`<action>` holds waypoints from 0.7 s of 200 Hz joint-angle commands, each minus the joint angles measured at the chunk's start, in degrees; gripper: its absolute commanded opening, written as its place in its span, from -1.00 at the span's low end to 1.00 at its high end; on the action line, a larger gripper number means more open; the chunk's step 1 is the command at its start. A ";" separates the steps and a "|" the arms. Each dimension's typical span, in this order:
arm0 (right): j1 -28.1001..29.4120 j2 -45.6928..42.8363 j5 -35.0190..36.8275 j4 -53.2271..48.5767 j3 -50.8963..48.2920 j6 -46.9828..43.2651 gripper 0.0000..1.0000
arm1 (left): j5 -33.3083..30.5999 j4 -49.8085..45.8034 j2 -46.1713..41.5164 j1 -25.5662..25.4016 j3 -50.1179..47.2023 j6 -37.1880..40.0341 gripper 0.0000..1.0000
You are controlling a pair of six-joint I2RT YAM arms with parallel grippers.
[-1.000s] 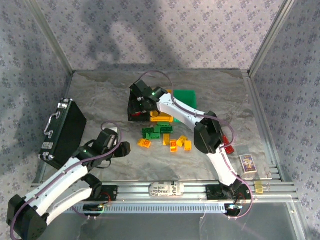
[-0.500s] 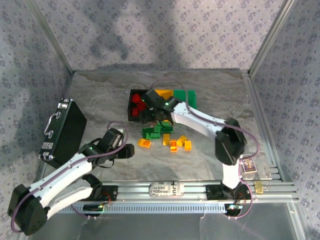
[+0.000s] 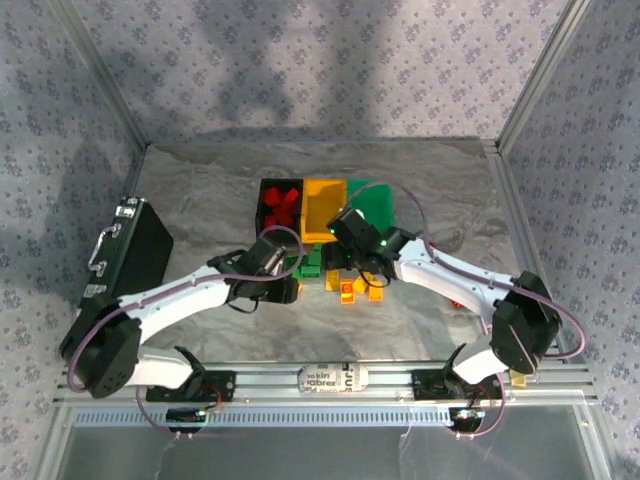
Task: Sort the legos into containers by color
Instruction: Pick up the lego from the center of the table.
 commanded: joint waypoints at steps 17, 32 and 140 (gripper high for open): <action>-0.87 -3.87 1.46 2.19 -4.27 3.31 0.43 | -0.31 -0.33 5.39 0.00 4.59 2.80 0.40; -0.91 -4.80 1.74 2.18 -5.10 3.62 0.42 | -0.46 -0.54 7.36 0.19 5.58 3.25 0.39; -1.24 -8.30 2.00 3.03 -8.96 5.08 0.33 | 1.41 1.17 10.59 5.32 5.76 4.77 -0.09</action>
